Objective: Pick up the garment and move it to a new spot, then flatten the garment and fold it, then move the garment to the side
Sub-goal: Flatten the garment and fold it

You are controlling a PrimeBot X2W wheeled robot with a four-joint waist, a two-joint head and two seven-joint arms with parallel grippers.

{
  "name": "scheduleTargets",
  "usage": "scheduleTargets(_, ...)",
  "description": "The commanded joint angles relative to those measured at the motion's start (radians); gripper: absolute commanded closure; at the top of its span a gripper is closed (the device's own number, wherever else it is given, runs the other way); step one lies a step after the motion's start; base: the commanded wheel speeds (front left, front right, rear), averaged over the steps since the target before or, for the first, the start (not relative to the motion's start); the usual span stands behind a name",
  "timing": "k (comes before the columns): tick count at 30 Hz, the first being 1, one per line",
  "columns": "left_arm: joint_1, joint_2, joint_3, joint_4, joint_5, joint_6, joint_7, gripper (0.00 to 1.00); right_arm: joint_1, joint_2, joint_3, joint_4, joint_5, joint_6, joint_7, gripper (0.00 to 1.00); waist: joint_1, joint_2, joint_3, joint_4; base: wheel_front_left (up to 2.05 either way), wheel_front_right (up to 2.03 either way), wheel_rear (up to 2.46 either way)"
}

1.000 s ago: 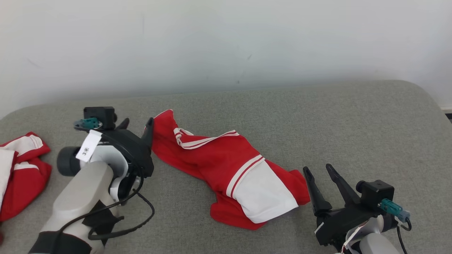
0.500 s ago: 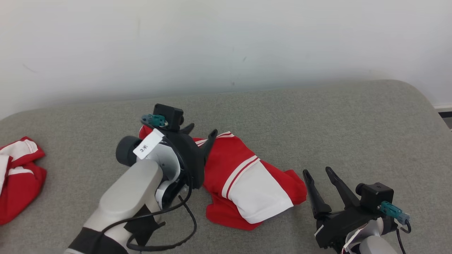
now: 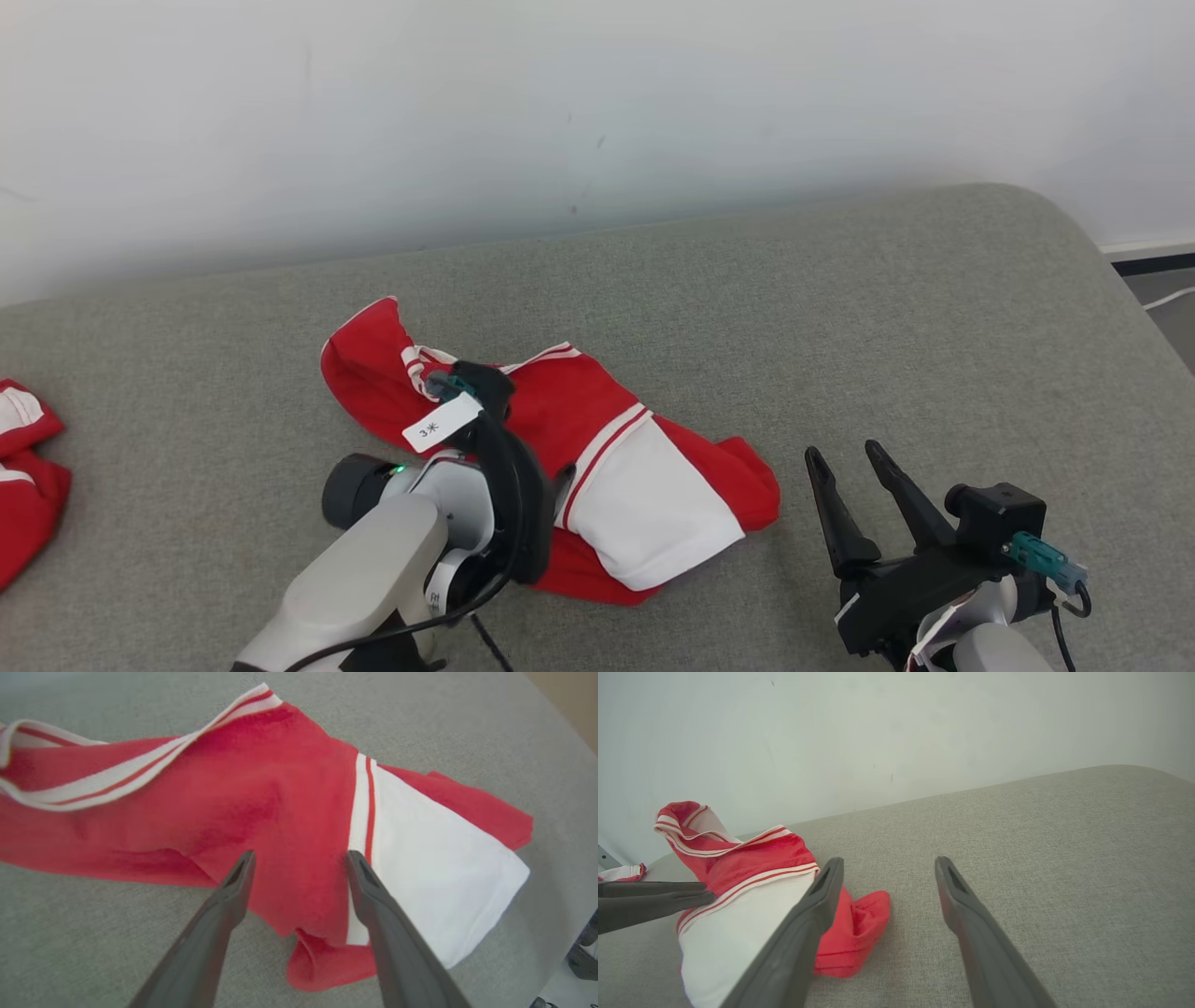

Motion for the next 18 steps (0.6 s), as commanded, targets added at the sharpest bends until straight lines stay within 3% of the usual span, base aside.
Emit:
scheduleTargets(1,0.014,0.009,-0.001,0.000,-0.011,0.005,0.005,0.00,-0.004,-0.004,-0.002,0.000,0.008,0.000,-0.006,0.00,0.0000,-0.0001,0.004,-0.002,0.00,0.00,0.00)
scheduleTargets(10,0.045,0.002,0.028,-0.026,-0.078,-0.022,0.028,0.00,-0.019,-0.004,0.004,0.000,0.009,0.000,-0.007,0.00,0.0000,-0.0001,0.024,-0.002,0.00,0.00,0.00)
scheduleTargets(13,0.030,-0.001,0.036,-0.041,-0.075,-0.029,-0.013,0.84,-0.022,-0.004,0.007,0.003,0.010,0.000,-0.009,0.00,0.0000,-0.0001,0.029,-0.002,0.00,0.00,0.00)
scheduleTargets(15,0.017,-0.001,0.042,-0.049,-0.068,-0.036,-0.049,1.00,-0.024,-0.004,0.008,0.006,0.011,0.000,-0.008,0.00,0.0000,-0.0001,0.031,-0.003,0.00,0.00,0.00)
scheduleTargets(18,0.010,-0.004,0.054,-0.055,-0.077,-0.045,-0.088,1.00,-0.026,-0.004,0.010,0.010,0.012,0.000,-0.009,0.00,0.0000,-0.0001,0.029,-0.004,0.00,0.00,0.00)
